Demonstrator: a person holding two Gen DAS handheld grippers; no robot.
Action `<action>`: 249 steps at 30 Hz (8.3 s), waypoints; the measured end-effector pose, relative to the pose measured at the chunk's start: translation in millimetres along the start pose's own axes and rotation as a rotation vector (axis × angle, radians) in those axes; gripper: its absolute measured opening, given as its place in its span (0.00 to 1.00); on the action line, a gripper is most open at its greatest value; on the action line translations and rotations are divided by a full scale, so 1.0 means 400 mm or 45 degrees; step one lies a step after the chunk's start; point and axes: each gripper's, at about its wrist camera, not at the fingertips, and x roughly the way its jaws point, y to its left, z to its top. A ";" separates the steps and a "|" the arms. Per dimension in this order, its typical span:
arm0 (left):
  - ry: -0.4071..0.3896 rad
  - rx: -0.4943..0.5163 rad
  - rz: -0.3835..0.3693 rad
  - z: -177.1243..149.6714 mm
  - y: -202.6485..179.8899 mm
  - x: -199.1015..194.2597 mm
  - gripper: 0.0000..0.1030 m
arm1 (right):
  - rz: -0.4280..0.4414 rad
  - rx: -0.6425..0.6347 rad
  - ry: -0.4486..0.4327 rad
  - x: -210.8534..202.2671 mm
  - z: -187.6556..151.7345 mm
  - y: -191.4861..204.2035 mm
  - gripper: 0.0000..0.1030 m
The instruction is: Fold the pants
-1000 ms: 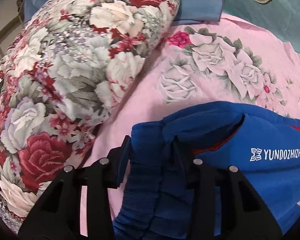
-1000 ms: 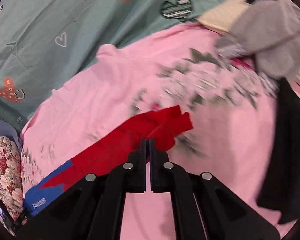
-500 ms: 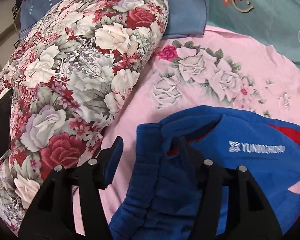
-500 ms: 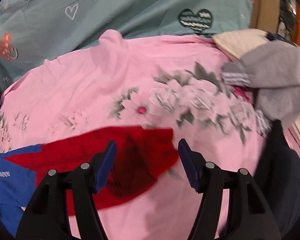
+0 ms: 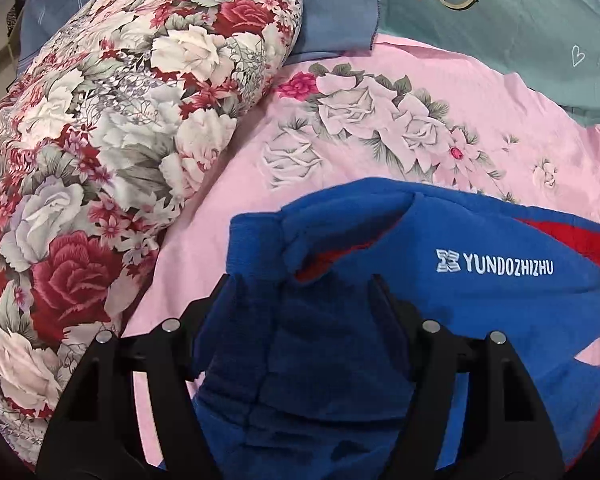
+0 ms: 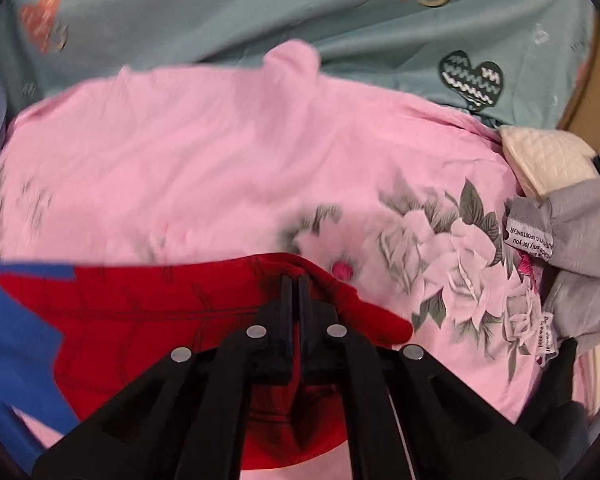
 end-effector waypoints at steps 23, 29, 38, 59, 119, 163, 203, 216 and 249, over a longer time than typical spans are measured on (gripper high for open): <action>0.048 -0.031 0.084 0.014 0.046 -0.012 0.72 | 0.275 0.096 -0.050 -0.175 -0.069 0.042 0.40; -0.028 -0.065 0.079 0.048 0.041 -0.068 0.82 | 0.726 -0.155 0.097 -0.167 -0.055 0.375 0.43; 0.078 -0.064 -0.084 -0.005 -0.018 -0.025 0.82 | 0.663 -0.289 0.155 -0.021 -0.009 0.642 0.35; 0.108 -0.131 0.072 0.006 0.016 0.064 0.88 | 0.218 -0.063 0.099 0.030 -0.030 0.102 0.41; 0.214 -0.090 0.093 -0.234 0.200 -0.091 0.92 | 0.157 0.325 0.147 -0.365 -0.581 -0.124 0.14; -0.033 0.067 0.060 0.013 0.070 -0.101 0.98 | 0.076 0.231 -0.112 -0.463 -0.337 -0.096 0.78; -0.086 0.316 -0.188 0.068 -0.006 -0.118 0.39 | 0.770 -0.579 -0.063 -0.360 -0.093 0.262 0.05; -0.017 0.230 -0.222 -0.192 0.145 -0.234 0.84 | 0.898 -0.431 0.233 -0.356 -0.532 0.278 0.36; 0.492 -0.389 -0.393 -0.194 0.183 -0.172 0.83 | 1.071 -0.135 -0.111 -0.463 -0.462 0.161 0.58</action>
